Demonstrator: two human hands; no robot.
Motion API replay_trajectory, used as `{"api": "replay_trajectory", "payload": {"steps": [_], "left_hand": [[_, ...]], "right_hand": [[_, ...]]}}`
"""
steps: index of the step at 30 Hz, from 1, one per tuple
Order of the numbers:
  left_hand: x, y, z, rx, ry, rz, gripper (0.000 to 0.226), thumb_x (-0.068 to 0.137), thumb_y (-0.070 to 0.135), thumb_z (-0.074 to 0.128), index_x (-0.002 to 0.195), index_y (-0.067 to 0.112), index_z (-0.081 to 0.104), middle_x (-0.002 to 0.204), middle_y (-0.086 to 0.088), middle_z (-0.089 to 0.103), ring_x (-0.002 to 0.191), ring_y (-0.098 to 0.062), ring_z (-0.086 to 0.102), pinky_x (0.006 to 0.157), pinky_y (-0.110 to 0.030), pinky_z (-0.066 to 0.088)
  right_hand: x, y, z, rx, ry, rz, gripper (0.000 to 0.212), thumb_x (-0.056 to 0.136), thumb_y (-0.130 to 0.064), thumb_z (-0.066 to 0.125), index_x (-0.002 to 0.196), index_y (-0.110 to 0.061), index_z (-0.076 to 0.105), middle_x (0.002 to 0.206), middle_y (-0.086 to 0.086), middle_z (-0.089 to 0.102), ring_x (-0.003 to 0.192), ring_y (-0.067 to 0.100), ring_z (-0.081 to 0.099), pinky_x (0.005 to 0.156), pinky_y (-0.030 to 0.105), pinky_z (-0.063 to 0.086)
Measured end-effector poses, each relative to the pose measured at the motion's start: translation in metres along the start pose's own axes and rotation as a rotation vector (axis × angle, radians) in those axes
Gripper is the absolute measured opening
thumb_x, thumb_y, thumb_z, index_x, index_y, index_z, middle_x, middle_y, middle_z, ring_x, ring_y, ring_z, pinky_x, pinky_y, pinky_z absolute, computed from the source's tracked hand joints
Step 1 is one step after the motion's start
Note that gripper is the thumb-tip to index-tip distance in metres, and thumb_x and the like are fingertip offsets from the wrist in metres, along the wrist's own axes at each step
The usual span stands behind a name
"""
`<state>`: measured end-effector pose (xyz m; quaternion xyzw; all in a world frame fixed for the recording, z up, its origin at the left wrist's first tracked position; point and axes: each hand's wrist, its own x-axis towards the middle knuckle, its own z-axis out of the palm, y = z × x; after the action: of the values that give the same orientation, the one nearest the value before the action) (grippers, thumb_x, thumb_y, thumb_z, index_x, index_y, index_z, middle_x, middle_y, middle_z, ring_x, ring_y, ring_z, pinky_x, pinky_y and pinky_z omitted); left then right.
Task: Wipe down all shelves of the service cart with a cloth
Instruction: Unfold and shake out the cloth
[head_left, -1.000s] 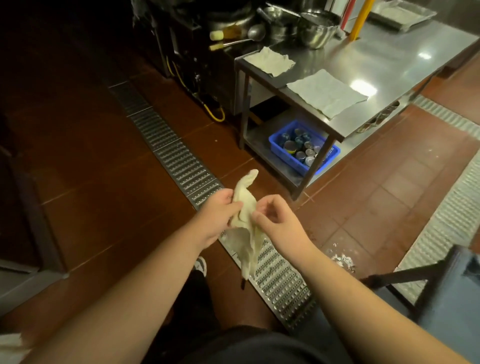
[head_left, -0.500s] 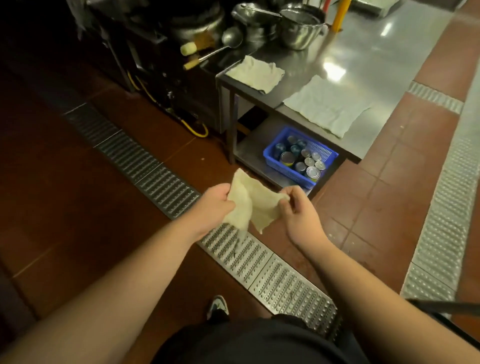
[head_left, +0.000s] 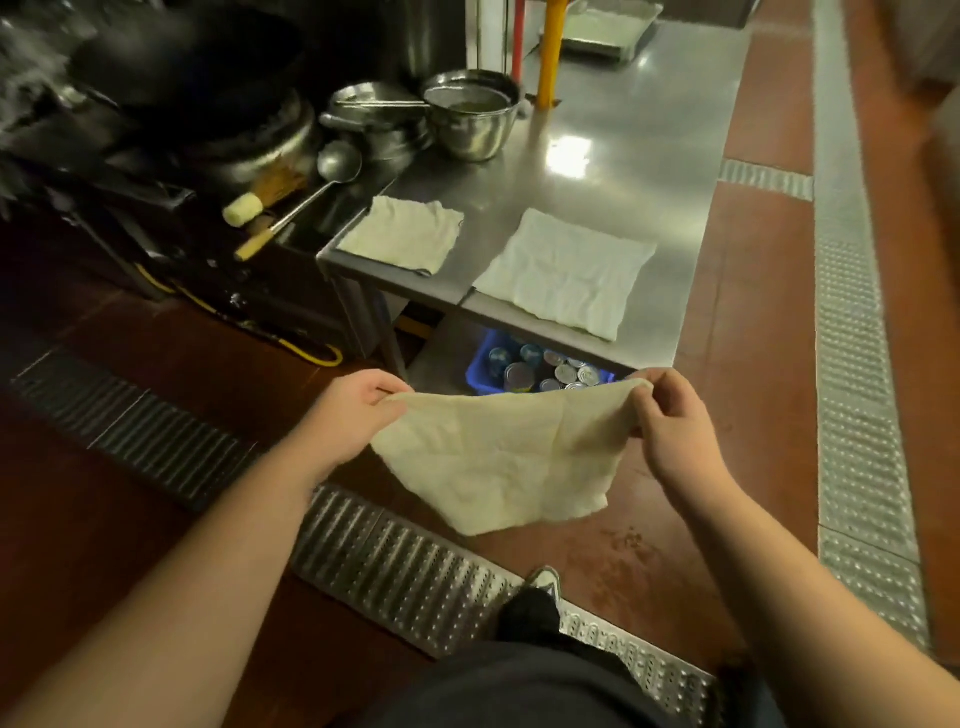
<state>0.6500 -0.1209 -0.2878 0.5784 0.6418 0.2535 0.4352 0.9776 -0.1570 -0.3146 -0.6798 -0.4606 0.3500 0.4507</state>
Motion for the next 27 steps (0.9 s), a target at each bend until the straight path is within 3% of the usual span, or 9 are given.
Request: {"api": "replay_trajectory", "payload": {"steps": [5,10,15,19,23,27], "left_hand": [[0.095,0.037,0.011,0.046,-0.025,0.037,0.009,0.088,0.016,0.065,0.091,0.024,0.07,0.086,0.004,0.074,0.085,-0.011,0.069,0.079,-0.037,0.055],[0.178,0.061,0.021,0.064,-0.021,0.039,0.01,0.089,0.018,0.064,0.089,0.026,0.069,0.087,0.005,0.074,0.086,-0.009,0.068,0.076,-0.03,0.051],[0.246,0.076,0.016,0.068,-0.097,0.054,0.011,0.088,0.016,0.064,0.089,0.026,0.069,0.086,0.005,0.074,0.087,-0.013,0.069,0.084,-0.042,0.053],[0.302,0.097,0.004,0.07,-0.226,0.138,0.012,0.09,0.015,0.062,0.091,0.024,0.069,0.092,0.006,0.073,0.092,-0.007,0.067,0.09,-0.035,0.05],[0.346,0.133,-0.007,0.138,-0.402,0.216,0.01,0.091,0.019,0.062,0.093,0.027,0.068,0.097,0.013,0.072,0.096,0.0,0.064,0.094,-0.031,0.049],[0.379,0.166,-0.004,0.183,-0.547,0.316,0.009,0.09,0.025,0.063,0.094,0.033,0.066,0.099,0.019,0.071,0.098,0.004,0.063,0.093,-0.028,0.048]], "right_hand": [[0.08,0.002,-0.015,-0.033,-0.002,0.034,0.016,0.1,-0.023,0.05,0.092,-0.031,0.062,0.096,-0.005,0.066,0.093,0.021,0.064,0.087,0.057,0.054],[0.151,0.008,-0.01,-0.086,-0.024,0.075,0.016,0.1,-0.019,0.05,0.093,-0.028,0.06,0.096,-0.002,0.066,0.092,0.024,0.064,0.087,0.057,0.053],[0.205,0.004,0.005,-0.088,0.02,0.136,0.016,0.1,-0.021,0.049,0.095,-0.028,0.061,0.095,-0.002,0.066,0.091,0.024,0.064,0.085,0.057,0.055],[0.24,-0.004,0.017,-0.071,0.142,0.156,0.016,0.1,-0.015,0.048,0.097,-0.022,0.061,0.094,-0.002,0.062,0.09,0.023,0.059,0.082,0.051,0.052],[0.269,-0.027,0.026,-0.047,0.354,0.18,0.016,0.099,-0.009,0.048,0.097,-0.018,0.061,0.096,-0.002,0.06,0.09,0.016,0.055,0.076,0.036,0.045],[0.28,-0.047,0.025,-0.048,0.552,0.209,0.017,0.097,-0.007,0.045,0.096,-0.015,0.06,0.093,-0.002,0.058,0.084,0.011,0.051,0.072,0.032,0.042]]}}
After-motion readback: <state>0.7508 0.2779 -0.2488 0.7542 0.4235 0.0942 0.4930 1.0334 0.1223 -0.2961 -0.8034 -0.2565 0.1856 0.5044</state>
